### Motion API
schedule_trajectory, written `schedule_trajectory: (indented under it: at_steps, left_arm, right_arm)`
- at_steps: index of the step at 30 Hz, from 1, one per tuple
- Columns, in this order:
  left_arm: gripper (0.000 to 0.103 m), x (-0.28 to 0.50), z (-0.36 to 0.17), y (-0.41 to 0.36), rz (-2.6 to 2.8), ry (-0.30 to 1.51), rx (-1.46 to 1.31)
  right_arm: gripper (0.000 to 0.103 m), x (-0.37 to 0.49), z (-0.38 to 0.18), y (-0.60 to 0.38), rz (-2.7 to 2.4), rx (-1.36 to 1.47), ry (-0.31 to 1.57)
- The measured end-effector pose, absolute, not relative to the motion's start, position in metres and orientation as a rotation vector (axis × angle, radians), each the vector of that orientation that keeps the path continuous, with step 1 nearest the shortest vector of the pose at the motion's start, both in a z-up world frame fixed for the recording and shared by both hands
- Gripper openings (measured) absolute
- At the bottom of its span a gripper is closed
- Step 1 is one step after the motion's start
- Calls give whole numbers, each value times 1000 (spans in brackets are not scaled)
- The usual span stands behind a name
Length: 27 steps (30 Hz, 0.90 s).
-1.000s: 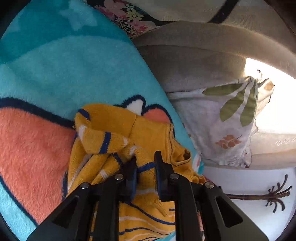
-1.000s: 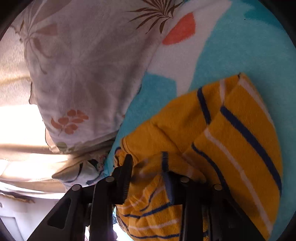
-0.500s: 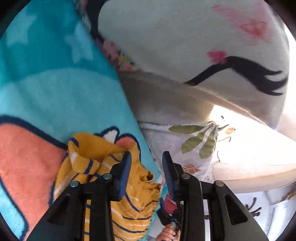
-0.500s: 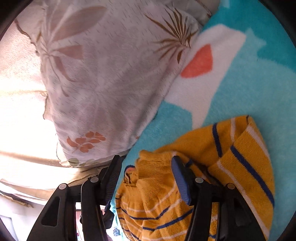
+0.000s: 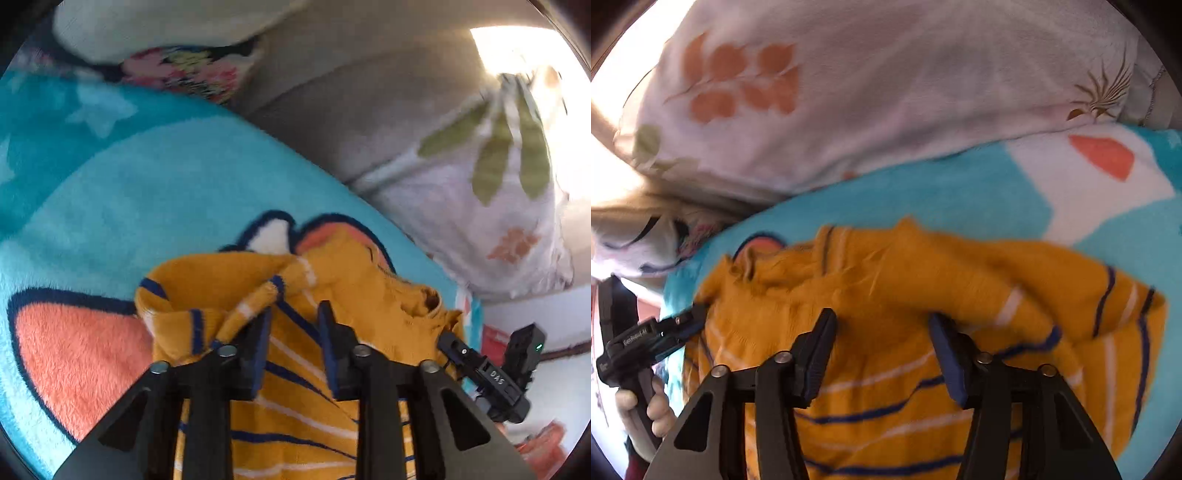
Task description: Fold small clothes
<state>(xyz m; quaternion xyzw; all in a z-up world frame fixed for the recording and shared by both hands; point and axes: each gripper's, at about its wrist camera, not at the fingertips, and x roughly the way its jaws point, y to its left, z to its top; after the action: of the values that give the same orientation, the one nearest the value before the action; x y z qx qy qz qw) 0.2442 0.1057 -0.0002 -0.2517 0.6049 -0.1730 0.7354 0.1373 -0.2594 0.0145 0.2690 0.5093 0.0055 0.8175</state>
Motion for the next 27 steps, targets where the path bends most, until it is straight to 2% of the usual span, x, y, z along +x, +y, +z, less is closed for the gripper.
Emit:
schedule_trajectory:
  at_steps: [4,8,12,15,18,19,20,27]
  left_arm:
    - [24,236,20,135,-380,1278,-587]
    - [41,206,35,173,-324,1227,-605]
    - [42,171,36,187,-326,1242,-584]
    - [49,144,30,186,-373,1269,-524]
    - [49,124,17,180,-400,1328,-473]
    - [41,118,13,179,-407,1349,-442]
    - [20,115,11,176,-407,1361,-409]
    - [13,118,40,209,-149,1266,-359]
  right_arm:
    - [53,120,29,-285,-91,639,1020]
    - [54,83,41,-297,-116,648,991]
    - [58,32,44,-314,-153,678,974]
    - [58,-4,42,-323,-176,707,968]
    - [59,-31,33,-330,-195,748,976]
    - [59,-36,28,-327,-200,763,982]
    - [59,-42,24,-327,-204,777,988]
    - [59,-69,17,-321,-210,798,1000]
